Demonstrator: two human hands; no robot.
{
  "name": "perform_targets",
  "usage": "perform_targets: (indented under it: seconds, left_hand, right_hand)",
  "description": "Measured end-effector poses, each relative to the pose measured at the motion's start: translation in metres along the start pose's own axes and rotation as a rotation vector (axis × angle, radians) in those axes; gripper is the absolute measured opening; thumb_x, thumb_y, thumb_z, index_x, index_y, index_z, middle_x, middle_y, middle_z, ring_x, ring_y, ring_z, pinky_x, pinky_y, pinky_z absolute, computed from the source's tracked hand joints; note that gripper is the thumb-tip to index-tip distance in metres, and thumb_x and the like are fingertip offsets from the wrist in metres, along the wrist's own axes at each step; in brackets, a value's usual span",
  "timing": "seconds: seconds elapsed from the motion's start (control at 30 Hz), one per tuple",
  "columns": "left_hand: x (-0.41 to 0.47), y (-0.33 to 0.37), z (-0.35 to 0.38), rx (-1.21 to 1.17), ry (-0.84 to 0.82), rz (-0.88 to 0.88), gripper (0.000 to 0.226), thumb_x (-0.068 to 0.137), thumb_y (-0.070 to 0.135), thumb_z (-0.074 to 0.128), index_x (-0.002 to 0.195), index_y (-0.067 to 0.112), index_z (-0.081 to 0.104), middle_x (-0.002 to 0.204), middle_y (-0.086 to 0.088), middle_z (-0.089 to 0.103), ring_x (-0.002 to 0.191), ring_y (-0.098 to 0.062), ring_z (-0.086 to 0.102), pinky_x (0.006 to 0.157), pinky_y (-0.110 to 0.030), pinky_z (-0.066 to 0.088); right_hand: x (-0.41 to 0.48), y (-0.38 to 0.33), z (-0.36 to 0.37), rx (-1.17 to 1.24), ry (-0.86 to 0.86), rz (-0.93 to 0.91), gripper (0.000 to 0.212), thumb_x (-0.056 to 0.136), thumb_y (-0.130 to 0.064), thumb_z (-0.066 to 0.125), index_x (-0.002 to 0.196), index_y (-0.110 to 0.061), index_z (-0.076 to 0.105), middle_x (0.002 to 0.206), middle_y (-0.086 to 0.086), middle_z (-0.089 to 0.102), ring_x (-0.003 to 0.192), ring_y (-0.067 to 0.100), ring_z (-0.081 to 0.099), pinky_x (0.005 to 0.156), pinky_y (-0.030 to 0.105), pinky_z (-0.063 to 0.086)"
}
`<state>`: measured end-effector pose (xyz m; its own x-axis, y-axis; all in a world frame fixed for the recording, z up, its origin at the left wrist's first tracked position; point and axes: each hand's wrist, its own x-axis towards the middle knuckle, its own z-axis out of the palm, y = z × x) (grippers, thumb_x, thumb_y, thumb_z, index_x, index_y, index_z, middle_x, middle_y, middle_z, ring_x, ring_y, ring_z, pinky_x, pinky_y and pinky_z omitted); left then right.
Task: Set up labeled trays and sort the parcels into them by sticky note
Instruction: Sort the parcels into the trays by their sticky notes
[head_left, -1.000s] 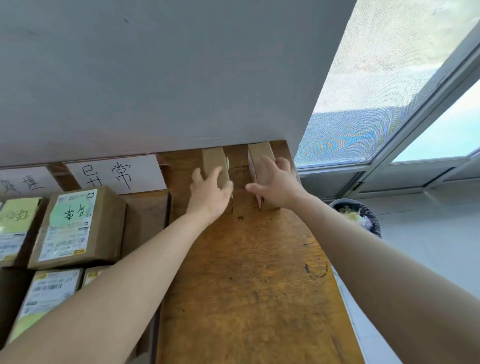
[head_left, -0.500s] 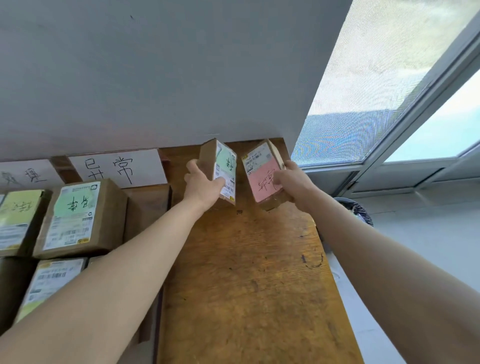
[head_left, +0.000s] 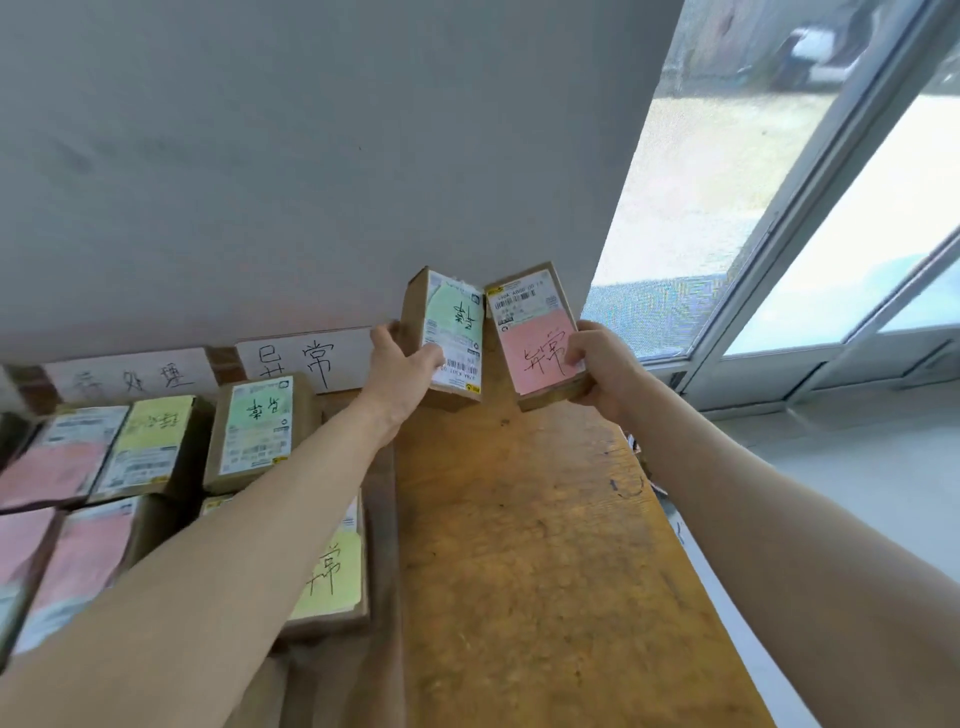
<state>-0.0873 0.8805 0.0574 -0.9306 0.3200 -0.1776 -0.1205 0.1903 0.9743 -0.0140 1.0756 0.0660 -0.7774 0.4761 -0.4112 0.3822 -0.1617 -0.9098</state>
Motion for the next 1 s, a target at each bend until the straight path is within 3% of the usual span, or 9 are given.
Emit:
perform_targets:
  seconds: [0.2,0.33,0.43,0.57,0.73,0.9,1.0]
  left_hand:
    - [-0.067,0.028,-0.061,-0.112,-0.053,0.08,0.041,0.089,0.002,0.048,0.119,0.017,0.023,0.101,-0.007,0.059,0.079,-0.019,0.065,0.05,-0.015,0.05]
    - [-0.105,0.035,-0.101,-0.149,-0.073,0.094,0.05,0.086,0.003,0.049,0.126,0.018,0.024,0.104,-0.008,0.061,0.08,-0.02,0.066,0.061,-0.025,0.054]
    - [-0.13,0.037,-0.126,-0.185,-0.097,0.109,0.049,0.085,0.0,0.046,0.127,0.016,0.026,0.1,-0.006,0.06,0.075,-0.019,0.066,0.054,-0.024,0.055]
    - [-0.156,0.038,-0.156,-0.216,-0.137,0.116,0.052,0.082,-0.003,0.044,0.128,0.011,0.026,0.108,-0.013,0.06,0.085,-0.026,0.064,0.053,-0.026,0.054]
    - [-0.182,0.039,-0.181,-0.244,-0.102,0.145,0.051,0.083,-0.003,0.044,0.129,0.011,0.03,0.108,-0.01,0.062,0.088,-0.026,0.065,0.055,-0.025,0.053]
    - [-0.211,0.036,-0.197,-0.234,-0.031,0.145,0.048,0.082,-0.004,0.046,0.126,0.011,0.034,0.103,-0.01,0.063,0.08,-0.02,0.066,0.054,-0.022,0.052]
    - [-0.227,0.031,-0.204,-0.197,0.027,0.138,0.046,0.082,-0.002,0.047,0.125,0.011,0.036,0.109,-0.013,0.062,0.086,-0.023,0.065,0.054,-0.02,0.05]
  right_hand:
    - [-0.082,-0.01,0.038,0.102,0.041,-0.097,0.04,0.071,0.004,0.035,0.102,-0.014,0.053,0.103,0.012,0.062,0.083,0.03,0.063,0.063,0.031,0.05]
    - [-0.135,-0.01,0.065,0.213,0.044,-0.143,0.037,0.073,0.004,0.034,0.1,-0.013,0.051,0.096,0.011,0.064,0.079,0.027,0.063,0.06,0.028,0.048]
    - [-0.167,-0.008,0.083,0.283,0.048,-0.161,0.041,0.074,0.004,0.035,0.108,-0.01,0.053,0.099,0.012,0.065,0.09,0.031,0.063,0.062,0.03,0.048]
    - [-0.196,-0.009,0.101,0.332,0.024,-0.181,0.049,0.073,0.005,0.035,0.117,-0.008,0.053,0.109,0.015,0.063,0.1,0.034,0.061,0.064,0.032,0.051]
    - [-0.217,-0.015,0.116,0.279,-0.04,-0.223,0.052,0.069,0.002,0.039,0.115,-0.014,0.056,0.11,0.012,0.066,0.105,0.034,0.061,0.083,0.044,0.052]
    - [-0.231,-0.016,0.126,0.276,-0.16,-0.216,0.046,0.072,0.006,0.035,0.107,-0.012,0.057,0.107,0.013,0.066,0.102,0.035,0.062,0.061,0.033,0.048]
    - [-0.237,-0.011,0.129,0.26,-0.223,-0.194,0.038,0.073,0.007,0.035,0.099,-0.011,0.056,0.106,0.014,0.066,0.1,0.034,0.063,0.07,0.037,0.051]
